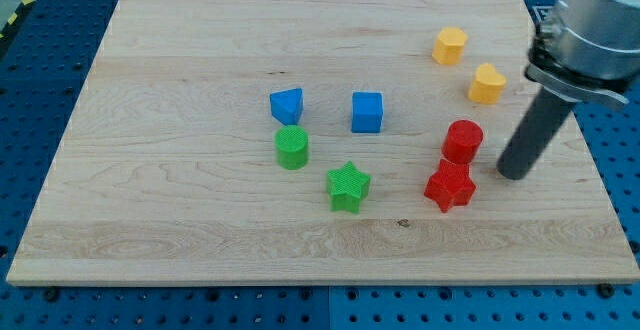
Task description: Move red circle closer to blue cube
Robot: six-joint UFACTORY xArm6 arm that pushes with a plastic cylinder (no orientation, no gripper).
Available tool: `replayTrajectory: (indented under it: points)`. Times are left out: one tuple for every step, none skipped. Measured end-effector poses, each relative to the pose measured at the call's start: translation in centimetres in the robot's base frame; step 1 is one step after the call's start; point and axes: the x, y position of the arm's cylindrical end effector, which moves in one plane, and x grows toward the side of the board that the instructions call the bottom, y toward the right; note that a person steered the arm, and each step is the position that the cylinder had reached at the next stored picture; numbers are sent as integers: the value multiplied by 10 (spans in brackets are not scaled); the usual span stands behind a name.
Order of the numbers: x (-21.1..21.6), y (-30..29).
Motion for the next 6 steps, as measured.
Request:
replayTrajectory:
  points:
    - [-17, -21]
    - [-19, -38]
    - [-18, -46]
    - [-17, -50]
    - [-16, -61]
    - [-7, -79]
